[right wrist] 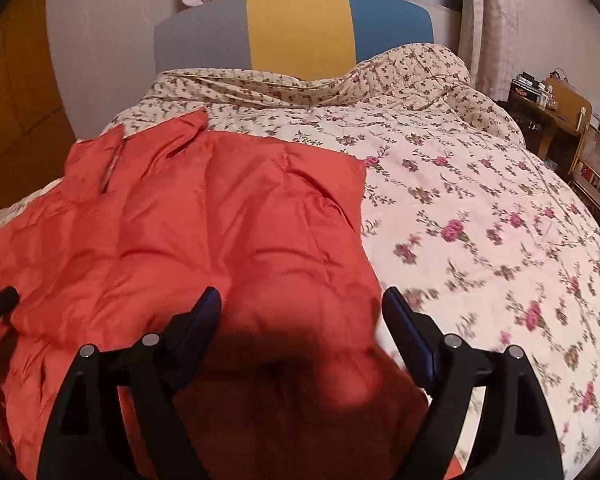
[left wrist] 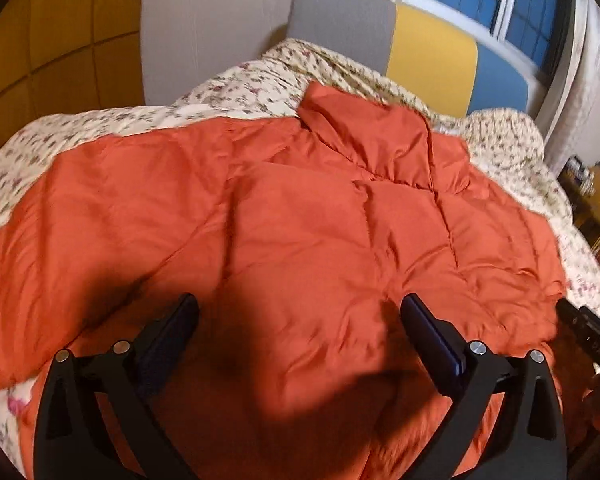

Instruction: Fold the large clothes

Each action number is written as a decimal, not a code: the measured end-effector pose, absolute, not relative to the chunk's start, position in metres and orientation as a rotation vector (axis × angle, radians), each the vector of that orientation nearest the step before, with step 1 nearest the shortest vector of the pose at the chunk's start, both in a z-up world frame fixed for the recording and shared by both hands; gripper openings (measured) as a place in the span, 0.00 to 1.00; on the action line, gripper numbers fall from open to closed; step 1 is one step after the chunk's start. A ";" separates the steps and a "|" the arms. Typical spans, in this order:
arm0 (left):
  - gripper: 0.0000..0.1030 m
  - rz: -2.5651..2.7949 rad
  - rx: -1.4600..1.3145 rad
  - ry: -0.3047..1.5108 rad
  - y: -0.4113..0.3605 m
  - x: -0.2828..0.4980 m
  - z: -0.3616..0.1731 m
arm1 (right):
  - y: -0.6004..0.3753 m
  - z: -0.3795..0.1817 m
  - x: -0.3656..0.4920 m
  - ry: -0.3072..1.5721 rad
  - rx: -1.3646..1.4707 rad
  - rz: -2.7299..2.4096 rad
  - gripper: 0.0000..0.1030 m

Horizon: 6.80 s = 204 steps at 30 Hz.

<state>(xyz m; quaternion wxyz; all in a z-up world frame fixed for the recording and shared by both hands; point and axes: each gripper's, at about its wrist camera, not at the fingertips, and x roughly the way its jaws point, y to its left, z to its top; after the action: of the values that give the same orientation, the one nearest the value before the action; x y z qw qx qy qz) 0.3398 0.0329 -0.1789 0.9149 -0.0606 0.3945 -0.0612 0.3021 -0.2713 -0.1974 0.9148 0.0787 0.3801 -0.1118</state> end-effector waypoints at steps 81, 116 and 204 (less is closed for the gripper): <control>0.14 0.346 -0.252 0.390 0.175 0.273 -0.089 | -0.275 -0.226 0.288 0.890 0.178 -0.264 0.96; 0.21 -0.232 0.732 0.543 -0.074 0.317 -0.199 | -0.278 -0.227 0.286 0.892 0.204 -0.251 0.97; 0.97 0.019 0.008 0.791 0.093 0.435 -0.201 | -0.167 -0.218 0.427 0.789 0.125 0.018 0.70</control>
<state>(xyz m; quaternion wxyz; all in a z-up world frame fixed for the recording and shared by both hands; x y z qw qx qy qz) 0.4348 0.0925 -0.2015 0.9228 0.0039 0.3851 0.0091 0.4267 -0.1668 -0.2181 0.9212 0.0608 0.3843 0.0087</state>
